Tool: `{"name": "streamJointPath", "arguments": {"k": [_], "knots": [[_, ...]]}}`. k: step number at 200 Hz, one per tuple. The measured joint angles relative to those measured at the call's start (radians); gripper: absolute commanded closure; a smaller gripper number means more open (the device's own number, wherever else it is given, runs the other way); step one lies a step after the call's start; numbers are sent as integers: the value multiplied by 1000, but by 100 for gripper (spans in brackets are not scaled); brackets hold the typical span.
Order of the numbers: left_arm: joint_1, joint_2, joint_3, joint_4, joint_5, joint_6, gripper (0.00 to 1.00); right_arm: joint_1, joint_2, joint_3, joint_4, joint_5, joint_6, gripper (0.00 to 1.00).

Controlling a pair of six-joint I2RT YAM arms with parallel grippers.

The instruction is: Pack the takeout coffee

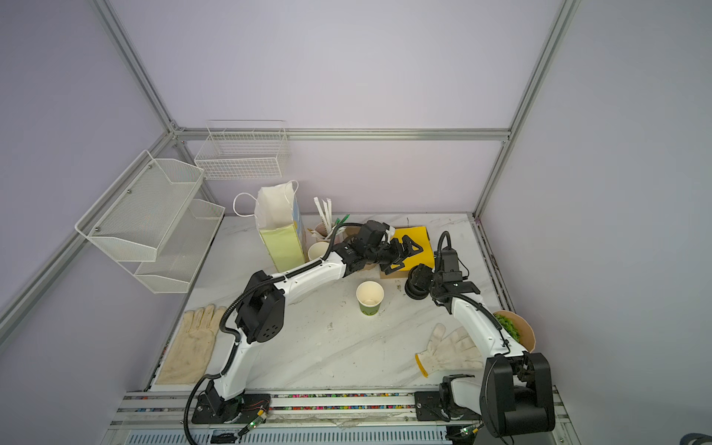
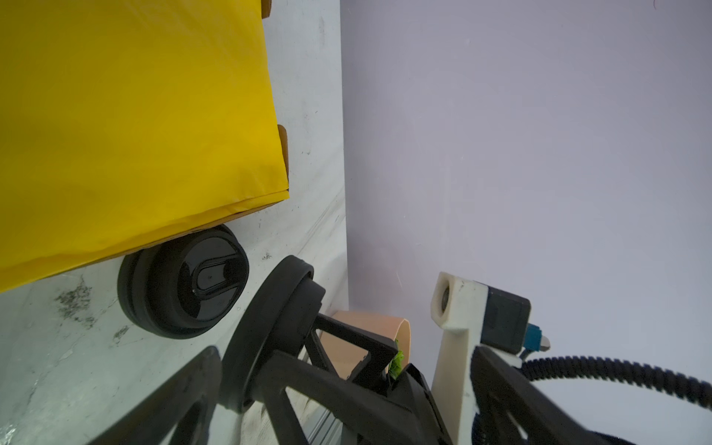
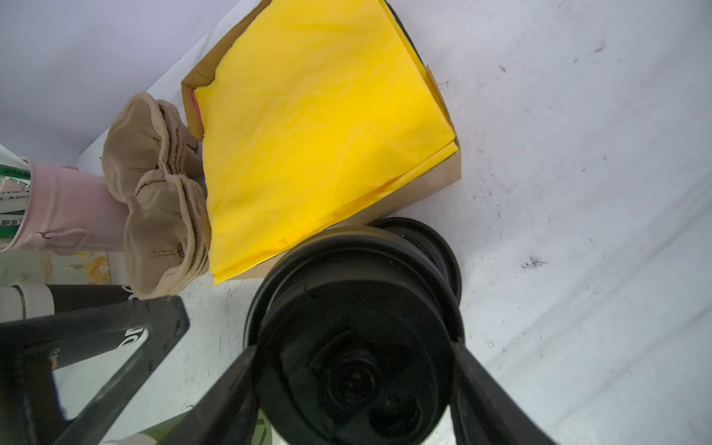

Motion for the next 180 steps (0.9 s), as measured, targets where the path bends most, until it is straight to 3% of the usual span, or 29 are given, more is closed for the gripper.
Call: {"name": "streamJointPath", "arguments": {"k": [180], "knots": [[-19,29,0,97,32,-83,0,-3,-31,-17,20,-14,0,36]]}}
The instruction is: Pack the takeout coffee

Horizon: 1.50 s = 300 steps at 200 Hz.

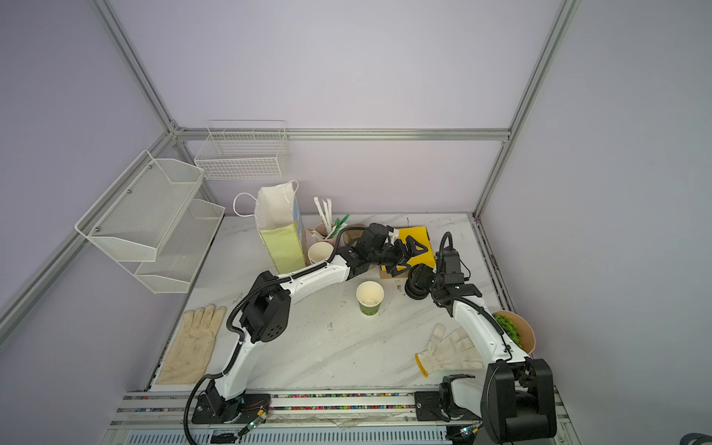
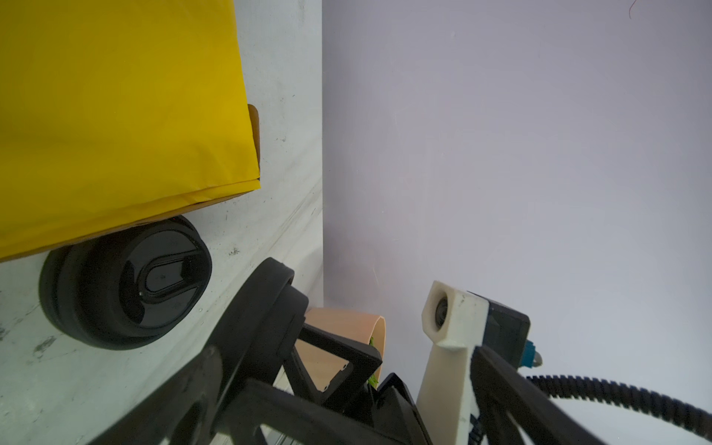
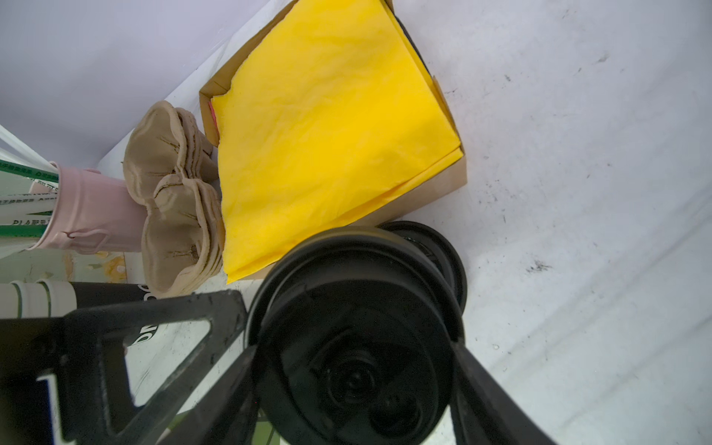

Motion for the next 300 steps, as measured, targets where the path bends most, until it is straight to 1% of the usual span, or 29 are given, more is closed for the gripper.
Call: {"name": "streamJointPath", "arguments": {"k": [191,260,300], "knots": [[0,17,0,24,1,-3,0,0,-17,-6,0,19,0,36],[3,69,-1,29,-3,-3,0,-2,-19,-9,-1,29,0,36],[9,75,-1,30,0,-3,0,-2,-19,-9,0,27,-3,36]]}}
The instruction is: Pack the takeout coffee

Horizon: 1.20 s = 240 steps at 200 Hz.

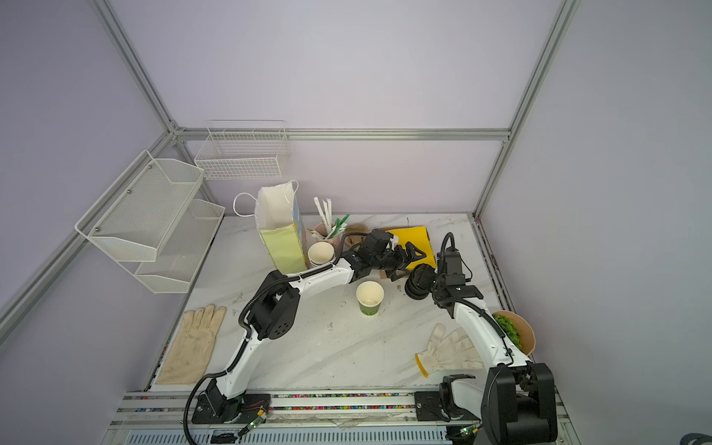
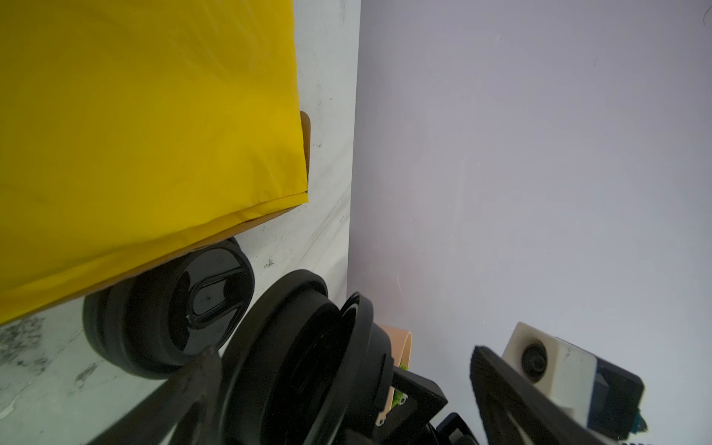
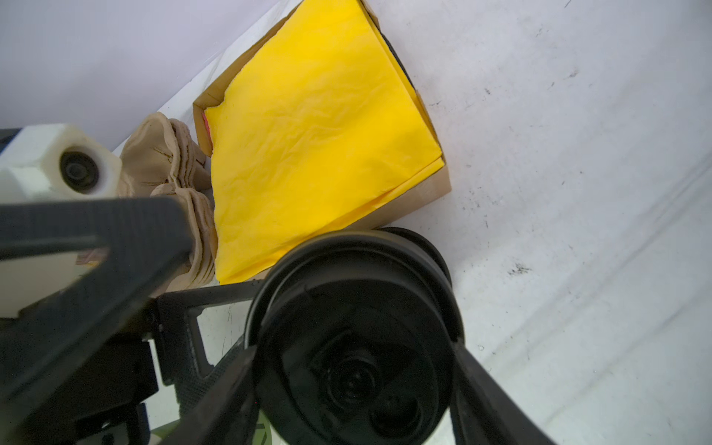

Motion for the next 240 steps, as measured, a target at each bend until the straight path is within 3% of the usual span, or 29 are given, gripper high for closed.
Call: {"name": "streamJointPath", "arguments": {"k": [85,135,184,240], "knots": [[24,0,1,-31,2,13,0,0,1,-8,7,0,1,36],[94,-35,74,-222,-48,169,0,0,-13,-8,5,-9,0,36],[203,-348,74,-392,-227,393,0,0,-67,-8,-4,-34,-13,37],[216,-711,-4,-529,-447,566,0,36,-118,16,-39,-60,-5,37]]}}
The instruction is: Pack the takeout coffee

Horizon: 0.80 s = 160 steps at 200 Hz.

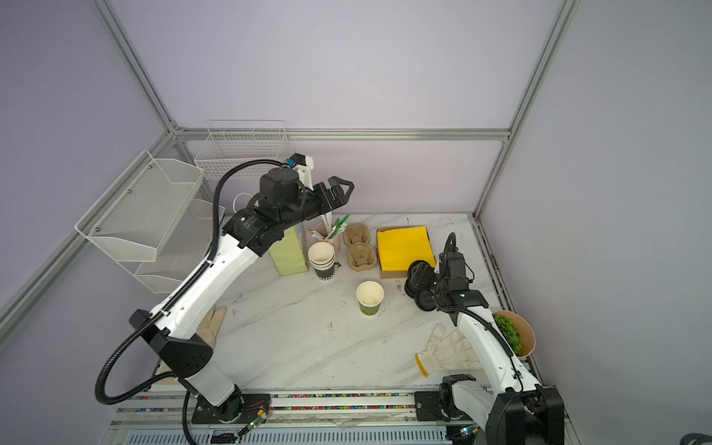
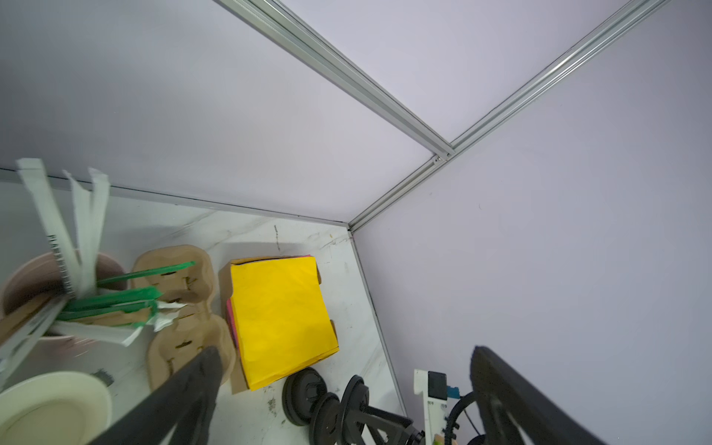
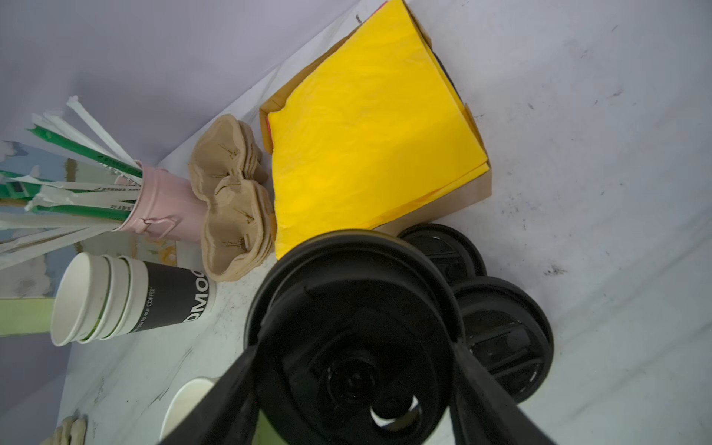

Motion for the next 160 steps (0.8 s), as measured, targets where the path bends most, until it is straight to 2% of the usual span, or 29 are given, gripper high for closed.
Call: {"name": "streamJointPath", "arguments": {"k": [26,59,109,160], "knots": [[15,-106,-106,-98,-80,48,0,60,-2,83,-51,11,3,37],[24,-240,-241,-223,-211,128,0,225,38,204,-132,69,13,37],[26,-493,-451,-281,-388,210,0,422,142,333,-306,132,16,37],[26,-523,-592,-299,-490,256,0,522,262,480,-496,195,-18,37]]}}
